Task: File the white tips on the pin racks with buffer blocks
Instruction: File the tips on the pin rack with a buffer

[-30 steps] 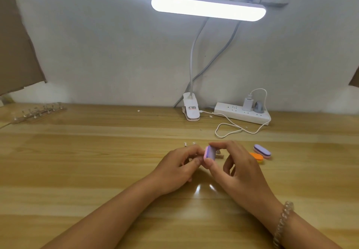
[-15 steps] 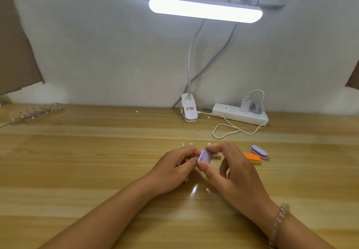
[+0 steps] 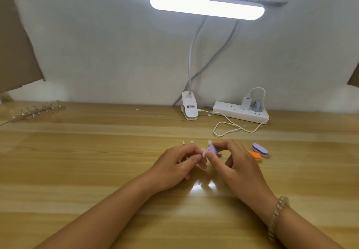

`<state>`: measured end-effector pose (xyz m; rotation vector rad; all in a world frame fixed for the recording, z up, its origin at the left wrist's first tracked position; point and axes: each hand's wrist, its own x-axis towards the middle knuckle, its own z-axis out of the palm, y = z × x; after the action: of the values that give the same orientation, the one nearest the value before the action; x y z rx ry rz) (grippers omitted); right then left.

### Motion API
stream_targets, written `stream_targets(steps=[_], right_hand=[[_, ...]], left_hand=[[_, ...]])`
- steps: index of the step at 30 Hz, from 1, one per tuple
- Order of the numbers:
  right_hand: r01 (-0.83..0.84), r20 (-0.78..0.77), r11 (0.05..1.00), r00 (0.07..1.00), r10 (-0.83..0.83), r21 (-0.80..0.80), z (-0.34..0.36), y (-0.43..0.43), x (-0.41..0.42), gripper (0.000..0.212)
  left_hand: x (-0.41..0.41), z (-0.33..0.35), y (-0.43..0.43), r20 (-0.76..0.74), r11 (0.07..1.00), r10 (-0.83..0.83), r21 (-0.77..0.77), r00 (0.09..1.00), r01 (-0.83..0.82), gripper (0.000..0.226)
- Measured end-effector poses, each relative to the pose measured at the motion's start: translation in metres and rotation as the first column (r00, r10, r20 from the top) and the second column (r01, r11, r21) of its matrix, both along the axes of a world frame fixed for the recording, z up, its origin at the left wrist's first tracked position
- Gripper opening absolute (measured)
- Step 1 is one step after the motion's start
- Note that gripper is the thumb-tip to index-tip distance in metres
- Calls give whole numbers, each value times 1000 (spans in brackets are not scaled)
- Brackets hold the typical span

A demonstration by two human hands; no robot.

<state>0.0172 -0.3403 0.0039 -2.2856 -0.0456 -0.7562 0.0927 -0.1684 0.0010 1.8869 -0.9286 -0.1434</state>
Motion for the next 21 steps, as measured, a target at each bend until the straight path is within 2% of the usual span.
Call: stream_targets(steps=[2,5,10,15,19,21], right_hand=[[14,21,1000,1000,-14,-27,0,0,-1,26],[-82,57,983,994,92,-162,1,10,-9,37],[26,40,999,999,-24,-40,1,1,-1,36],[-137,46,972,988,148,-190,3,12,-10,37],[-4,37,999,999,5,-31,4,3,-3,31],[-18,39,998,999,20,-62,2,5,-5,32]], left_hand=[[-1,0,1,-8,1000,6,-7,1000,-6,17],[1,-1,1,-23,1000,26,12,999,-26,17],[-1,0,1,14,1000,10,17,1000,-11,20],[0,0,0,2,999,8,48,1000,-8,23],[-1,1,0,38,1000,2,30,999,-3,20],[0,0,1,38,999,8,34,999,-9,29]])
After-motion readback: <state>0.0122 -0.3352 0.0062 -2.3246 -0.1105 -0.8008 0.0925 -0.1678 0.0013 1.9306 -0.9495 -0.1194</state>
